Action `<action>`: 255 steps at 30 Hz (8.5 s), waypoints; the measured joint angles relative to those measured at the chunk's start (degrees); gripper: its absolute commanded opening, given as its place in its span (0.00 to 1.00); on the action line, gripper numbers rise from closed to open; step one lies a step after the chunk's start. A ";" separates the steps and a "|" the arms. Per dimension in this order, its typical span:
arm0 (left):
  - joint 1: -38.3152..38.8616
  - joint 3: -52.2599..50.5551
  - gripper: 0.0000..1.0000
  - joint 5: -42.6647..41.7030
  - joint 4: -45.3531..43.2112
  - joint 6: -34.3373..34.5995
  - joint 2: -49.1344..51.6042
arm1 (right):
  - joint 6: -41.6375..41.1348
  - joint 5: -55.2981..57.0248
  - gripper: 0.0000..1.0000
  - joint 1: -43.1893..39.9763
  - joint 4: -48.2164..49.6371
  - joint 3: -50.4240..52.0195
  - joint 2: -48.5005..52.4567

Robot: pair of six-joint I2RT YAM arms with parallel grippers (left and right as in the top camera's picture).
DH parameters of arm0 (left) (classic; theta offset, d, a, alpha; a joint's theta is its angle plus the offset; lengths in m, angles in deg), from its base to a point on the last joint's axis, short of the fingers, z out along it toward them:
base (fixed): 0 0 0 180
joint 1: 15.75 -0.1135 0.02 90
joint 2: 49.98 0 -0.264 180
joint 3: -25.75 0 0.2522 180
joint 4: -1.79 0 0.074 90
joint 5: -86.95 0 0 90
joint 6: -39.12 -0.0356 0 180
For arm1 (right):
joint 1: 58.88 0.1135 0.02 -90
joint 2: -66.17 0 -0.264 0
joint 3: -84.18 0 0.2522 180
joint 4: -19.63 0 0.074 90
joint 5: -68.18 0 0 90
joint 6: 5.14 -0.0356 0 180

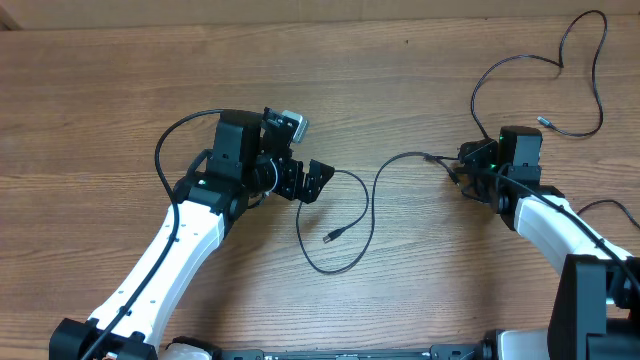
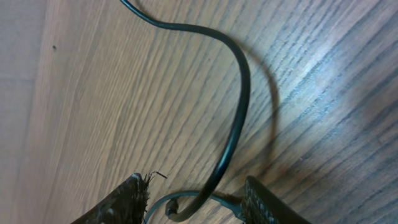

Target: Untangle cables

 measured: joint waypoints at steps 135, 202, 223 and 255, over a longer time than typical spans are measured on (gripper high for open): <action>-1.36 4.39 1.00 30.51 31.01 -1.31 -50.03 | -39.41 -5.64 0.64 49.55 -38.05 -5.42 -1.77; -1.36 4.35 1.00 30.51 29.55 -1.33 -44.48 | 2.25 20.68 0.04 -22.45 -66.90 -13.03 -11.85; -1.36 4.35 1.00 30.51 27.02 -1.36 -44.39 | 13.11 11.34 0.84 -22.75 -66.95 -14.47 -15.43; -1.36 4.35 1.00 28.94 28.00 -1.36 -44.39 | 41.16 -11.69 0.90 35.21 -69.29 -19.85 -12.02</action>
